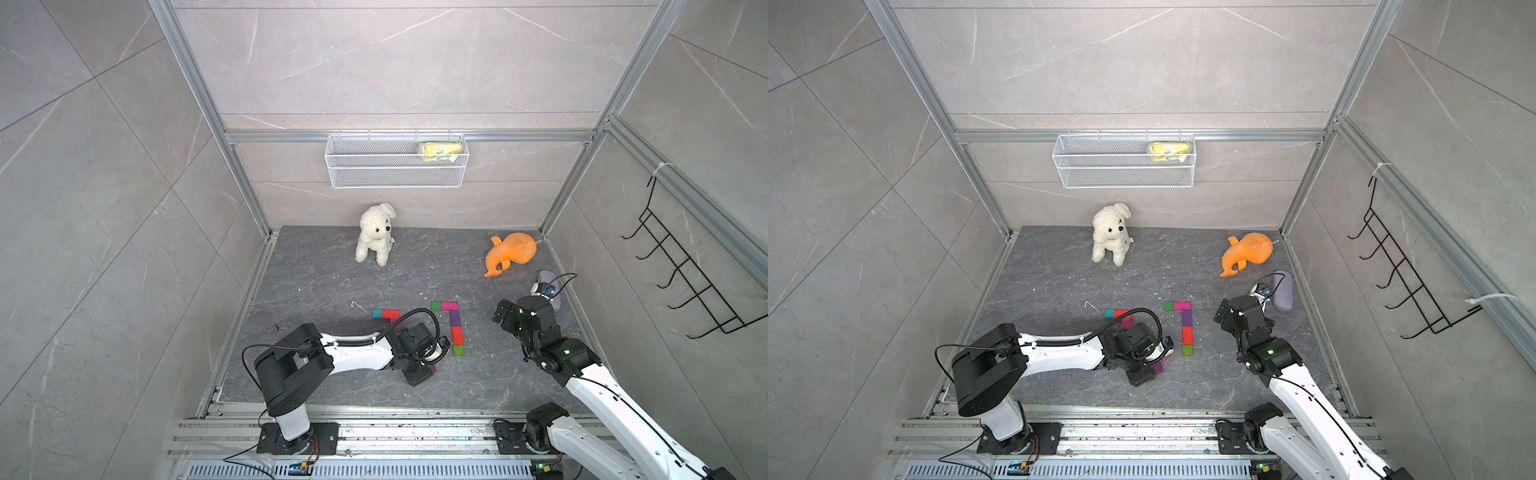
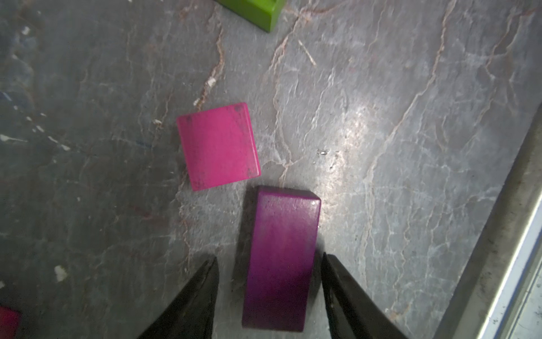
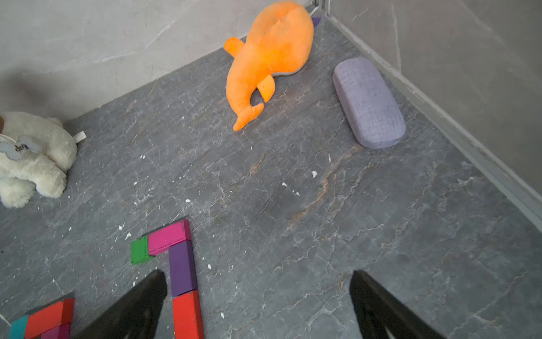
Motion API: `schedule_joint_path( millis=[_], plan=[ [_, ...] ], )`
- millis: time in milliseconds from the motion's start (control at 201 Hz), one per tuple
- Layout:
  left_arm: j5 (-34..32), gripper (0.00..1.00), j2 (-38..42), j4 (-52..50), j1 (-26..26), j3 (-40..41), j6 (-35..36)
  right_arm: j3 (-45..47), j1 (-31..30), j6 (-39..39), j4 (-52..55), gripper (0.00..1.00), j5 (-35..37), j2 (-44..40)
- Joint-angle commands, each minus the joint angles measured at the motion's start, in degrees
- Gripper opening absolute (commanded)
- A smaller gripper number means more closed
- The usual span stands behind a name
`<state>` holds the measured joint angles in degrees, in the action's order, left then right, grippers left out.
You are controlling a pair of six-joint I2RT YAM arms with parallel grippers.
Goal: Assemble the number 7 with building blocks
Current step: Pick up the building block from the center of the board.
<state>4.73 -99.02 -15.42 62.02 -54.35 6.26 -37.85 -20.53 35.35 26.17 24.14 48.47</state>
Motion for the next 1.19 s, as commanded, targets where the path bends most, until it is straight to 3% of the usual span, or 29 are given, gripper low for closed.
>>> schedule_joint_path(
  millis=[0, 229, 801, 1190],
  plan=[
    [0.1, 0.56, -1.1, -1.4, 0.2, -1.2, 1.3, 0.7, 0.2, 1.1, -1.0, 1.0, -2.0, 1.7],
    [-0.8, 0.52, -2.7, -1.2, 0.1, -1.6, 1.9, 0.9, 0.3, 1.8, -0.5, 1.0, -1.1, 1.2],
    [-1.4, 0.29, -4.1, -2.6, 0.1, -0.3, 1.4, 2.0, 0.3, 1.9, 0.6, 1.0, 1.1, -3.2],
    [-4.6, 0.25, -1.1, -0.3, -0.4, 3.4, -3.3, 2.5, 0.2, 0.8, -0.7, 1.0, -2.6, -2.0]
  ],
)
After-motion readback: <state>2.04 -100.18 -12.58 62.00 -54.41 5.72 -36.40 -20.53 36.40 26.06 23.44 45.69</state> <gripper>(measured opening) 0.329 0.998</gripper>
